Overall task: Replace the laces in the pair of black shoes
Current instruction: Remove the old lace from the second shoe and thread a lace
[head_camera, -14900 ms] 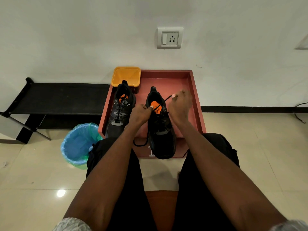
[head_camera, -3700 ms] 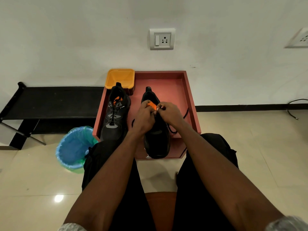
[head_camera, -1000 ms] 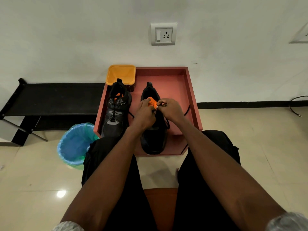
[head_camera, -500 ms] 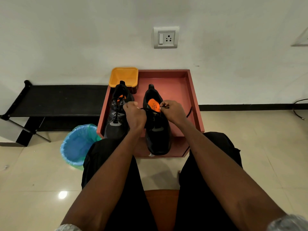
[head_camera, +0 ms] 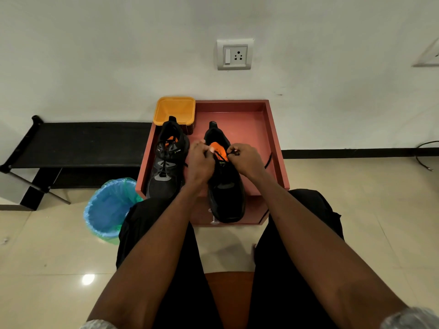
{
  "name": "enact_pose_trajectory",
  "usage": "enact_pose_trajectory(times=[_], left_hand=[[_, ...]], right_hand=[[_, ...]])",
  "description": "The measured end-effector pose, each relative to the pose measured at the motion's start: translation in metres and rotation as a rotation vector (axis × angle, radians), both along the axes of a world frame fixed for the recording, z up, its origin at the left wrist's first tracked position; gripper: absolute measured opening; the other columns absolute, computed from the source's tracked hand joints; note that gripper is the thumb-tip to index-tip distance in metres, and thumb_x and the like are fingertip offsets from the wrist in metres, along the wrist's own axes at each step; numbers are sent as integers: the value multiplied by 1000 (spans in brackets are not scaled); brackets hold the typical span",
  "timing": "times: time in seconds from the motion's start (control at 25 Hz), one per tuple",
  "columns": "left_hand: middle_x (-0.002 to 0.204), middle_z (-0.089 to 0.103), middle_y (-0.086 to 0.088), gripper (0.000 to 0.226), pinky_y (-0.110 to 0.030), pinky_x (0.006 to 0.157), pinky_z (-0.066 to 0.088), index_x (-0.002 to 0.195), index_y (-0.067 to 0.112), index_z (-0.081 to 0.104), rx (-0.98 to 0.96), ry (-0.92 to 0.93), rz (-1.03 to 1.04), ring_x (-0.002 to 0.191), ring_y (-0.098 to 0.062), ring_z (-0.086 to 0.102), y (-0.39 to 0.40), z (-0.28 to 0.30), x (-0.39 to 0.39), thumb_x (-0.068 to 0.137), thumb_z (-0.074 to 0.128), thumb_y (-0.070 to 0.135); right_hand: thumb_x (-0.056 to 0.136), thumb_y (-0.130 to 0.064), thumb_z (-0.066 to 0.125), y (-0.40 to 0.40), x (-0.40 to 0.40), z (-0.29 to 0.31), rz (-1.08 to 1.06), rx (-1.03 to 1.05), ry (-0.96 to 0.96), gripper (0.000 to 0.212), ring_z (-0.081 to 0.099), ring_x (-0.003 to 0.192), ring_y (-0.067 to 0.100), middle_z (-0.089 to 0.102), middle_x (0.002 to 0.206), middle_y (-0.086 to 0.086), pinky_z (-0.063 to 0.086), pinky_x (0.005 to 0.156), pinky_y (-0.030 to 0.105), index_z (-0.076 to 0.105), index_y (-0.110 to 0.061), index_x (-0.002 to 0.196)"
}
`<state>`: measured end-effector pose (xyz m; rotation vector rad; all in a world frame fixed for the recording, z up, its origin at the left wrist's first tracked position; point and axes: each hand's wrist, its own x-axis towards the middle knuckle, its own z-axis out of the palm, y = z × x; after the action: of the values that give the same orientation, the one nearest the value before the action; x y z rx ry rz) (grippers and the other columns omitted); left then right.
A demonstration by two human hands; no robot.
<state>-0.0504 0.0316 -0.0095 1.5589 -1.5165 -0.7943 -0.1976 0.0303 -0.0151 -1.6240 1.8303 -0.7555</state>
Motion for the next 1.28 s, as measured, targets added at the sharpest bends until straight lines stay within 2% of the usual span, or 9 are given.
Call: enact_pose_trajectory(times=[0.08, 0.16, 0.24, 0.32, 0.48, 0.84, 1.0, 1.16, 1.28], left_hand=[[90, 65, -17, 20, -14, 62, 50, 85, -1, 59, 28, 409, 303, 69, -3, 61, -3, 12, 8, 98, 45, 5], [95, 64, -12, 17, -22, 70, 56, 93, 6, 60, 28, 596, 576, 77, -6, 65, -5, 16, 22, 96, 44, 1], [131, 51, -15, 30, -33, 96, 52, 116, 5, 59, -8, 267, 596, 113, -21, 57, -6, 14, 26, 90, 47, -4], [152, 32, -13, 41, -36, 114, 34, 125, 8, 59, -103, -92, 264, 140, -26, 33, -5, 7, 19, 87, 49, -4], [160, 23, -14, 28, -44, 121, 18, 118, 9, 67, -53, -464, -328, 149, -32, 11, -3, -18, -1, 94, 55, 10], [141, 40, -18, 18, -38, 101, 40, 107, -5, 55, -130, -352, -318, 122, -29, 47, 0, -22, 5, 100, 44, 7], [121, 46, -12, 14, -36, 85, 47, 102, 2, 53, -184, -9, 135, 96, -14, 47, 0, 4, 15, 101, 41, 9], [127, 48, -14, 19, -32, 98, 47, 112, 0, 55, -145, 154, 526, 110, -21, 51, -5, 14, 31, 99, 44, 7], [150, 34, -14, 27, -32, 114, 30, 120, 5, 60, -170, -126, 217, 139, -26, 32, -8, 5, 25, 96, 50, 5]], right_hand=[[83, -18, 58, -1, -2, -1, -14, 5, -8, 15, 64, 68, 19, 70, 78, 0, 51, 62, 35, 72, -21, 85], [84, -19, 59, -1, -2, -3, 6, 5, -10, 16, 65, 71, 18, 70, 82, -1, 53, 65, 35, 74, -23, 90], [86, -21, 61, 0, -1, -4, 30, 5, 7, 17, 64, 71, 16, 70, 85, -2, 51, 62, 32, 74, -24, 96], [88, -23, 62, 0, 0, -4, 43, -14, 11, 16, 62, 70, 14, 69, 84, -4, 47, 60, 28, 75, -24, 98], [88, -23, 60, 2, 1, 0, 70, -37, 16, 15, 58, 61, 10, 65, 69, -11, 43, 54, 27, 71, -30, 83], [88, -24, 61, 3, 1, 2, 45, -15, -1, 14, 62, 65, 13, 68, 74, -6, 47, 58, 29, 74, -25, 85], [83, -18, 58, 2, -3, -1, -45, -25, -28, 13, 59, 58, 17, 64, 68, -1, 47, 55, 32, 68, -21, 76], [90, -23, 60, 4, -1, -1, 35, -15, -16, 13, 63, 68, 16, 69, 79, -2, 49, 61, 30, 73, -21, 91], [93, -24, 61, 4, 1, -1, 47, -20, -14, 18, 62, 70, 13, 69, 87, -3, 49, 62, 28, 74, -19, 104]])
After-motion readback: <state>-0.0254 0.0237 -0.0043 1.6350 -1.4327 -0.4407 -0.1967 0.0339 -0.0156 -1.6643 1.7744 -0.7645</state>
